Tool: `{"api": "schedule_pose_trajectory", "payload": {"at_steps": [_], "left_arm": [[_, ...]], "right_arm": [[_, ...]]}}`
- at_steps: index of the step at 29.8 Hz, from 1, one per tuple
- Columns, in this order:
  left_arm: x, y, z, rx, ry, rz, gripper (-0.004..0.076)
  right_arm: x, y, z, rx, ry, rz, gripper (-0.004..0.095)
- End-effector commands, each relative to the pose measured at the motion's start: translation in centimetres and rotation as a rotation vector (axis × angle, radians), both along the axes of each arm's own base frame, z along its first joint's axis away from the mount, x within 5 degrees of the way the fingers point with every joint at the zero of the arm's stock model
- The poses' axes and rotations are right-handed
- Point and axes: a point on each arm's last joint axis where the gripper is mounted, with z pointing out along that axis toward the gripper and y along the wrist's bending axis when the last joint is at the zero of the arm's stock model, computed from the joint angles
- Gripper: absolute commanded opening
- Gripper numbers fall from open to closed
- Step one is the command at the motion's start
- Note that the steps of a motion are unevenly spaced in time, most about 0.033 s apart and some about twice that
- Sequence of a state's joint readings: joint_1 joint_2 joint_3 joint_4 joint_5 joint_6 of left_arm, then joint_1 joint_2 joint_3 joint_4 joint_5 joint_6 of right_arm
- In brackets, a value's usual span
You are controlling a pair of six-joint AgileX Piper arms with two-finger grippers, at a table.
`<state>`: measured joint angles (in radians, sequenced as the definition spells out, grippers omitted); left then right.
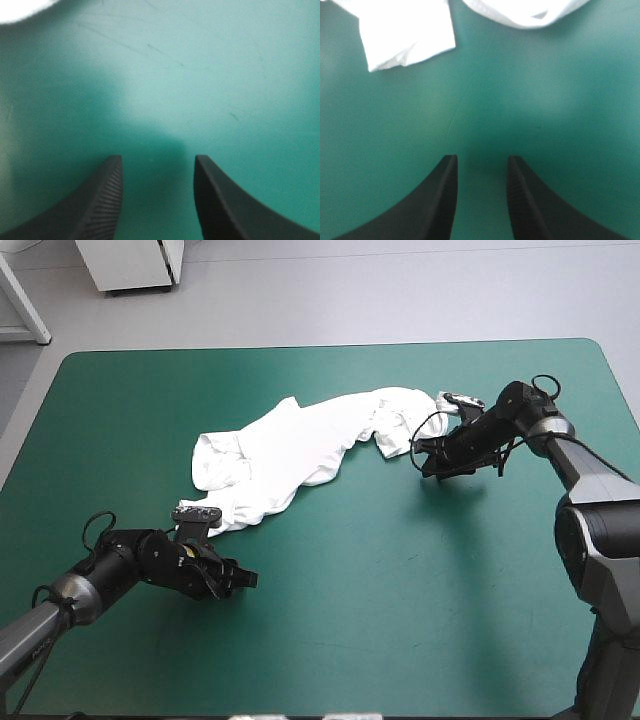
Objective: Fold the cloth
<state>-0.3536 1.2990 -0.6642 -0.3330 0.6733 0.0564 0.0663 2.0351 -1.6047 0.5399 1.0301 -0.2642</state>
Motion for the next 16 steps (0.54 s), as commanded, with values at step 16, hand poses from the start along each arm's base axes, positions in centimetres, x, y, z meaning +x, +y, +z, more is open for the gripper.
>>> {"api": "schedule_pose_trajectory", "payload": {"at_steps": [16], "left_arm": [[2.8, -0.4, 9.6, 0.084, -0.195, -0.1, 0.033]], "right_arm": [[-3.9, -1.4, 13.3, -0.122, -0.286, -0.009, 0.0324]]}}
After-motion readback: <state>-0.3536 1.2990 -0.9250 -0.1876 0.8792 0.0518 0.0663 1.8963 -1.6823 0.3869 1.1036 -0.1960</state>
